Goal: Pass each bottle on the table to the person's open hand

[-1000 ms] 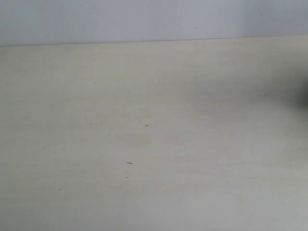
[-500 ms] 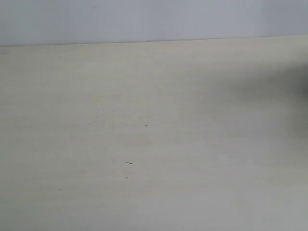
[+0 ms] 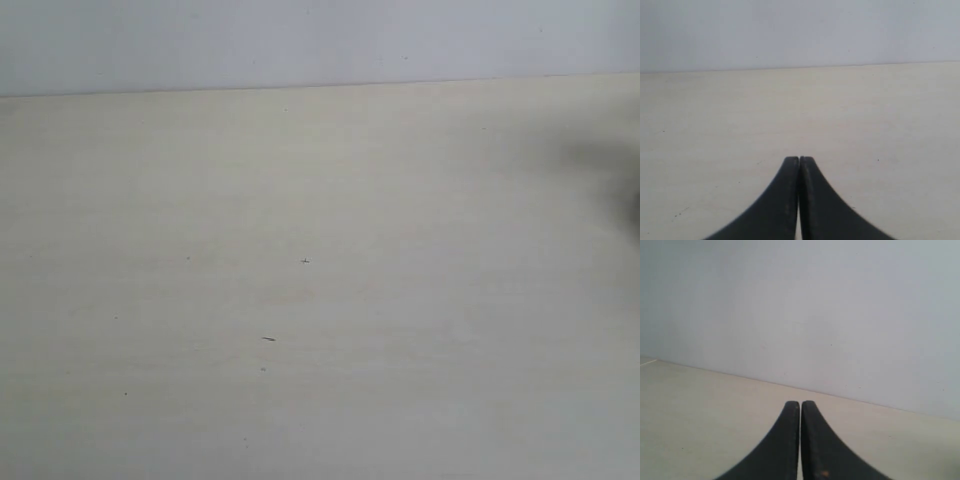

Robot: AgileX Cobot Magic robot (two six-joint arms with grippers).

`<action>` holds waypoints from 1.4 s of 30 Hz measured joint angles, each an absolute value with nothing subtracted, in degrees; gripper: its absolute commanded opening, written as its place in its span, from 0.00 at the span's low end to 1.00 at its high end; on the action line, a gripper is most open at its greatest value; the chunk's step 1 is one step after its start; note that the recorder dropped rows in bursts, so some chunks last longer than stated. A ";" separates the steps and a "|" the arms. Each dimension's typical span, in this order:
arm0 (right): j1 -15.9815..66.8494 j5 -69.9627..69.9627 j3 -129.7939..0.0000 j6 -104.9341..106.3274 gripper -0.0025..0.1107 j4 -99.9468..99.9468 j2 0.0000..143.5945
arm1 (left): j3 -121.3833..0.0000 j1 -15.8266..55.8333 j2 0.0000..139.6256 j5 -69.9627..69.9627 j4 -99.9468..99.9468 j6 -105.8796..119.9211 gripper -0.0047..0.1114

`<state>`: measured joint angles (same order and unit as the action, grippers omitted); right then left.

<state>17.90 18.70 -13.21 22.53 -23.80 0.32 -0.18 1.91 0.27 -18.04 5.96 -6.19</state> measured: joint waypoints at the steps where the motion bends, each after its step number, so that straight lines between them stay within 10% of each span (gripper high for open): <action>1: 17.90 18.70 -13.21 22.53 0.03 -23.80 0.32 | -0.18 1.91 0.27 -18.04 5.96 -6.19 0.06; 42: 17.90 18.70 -13.21 22.53 0.03 -22.32 0.32 | -0.18 1.91 0.27 -18.04 5.96 -6.19 0.06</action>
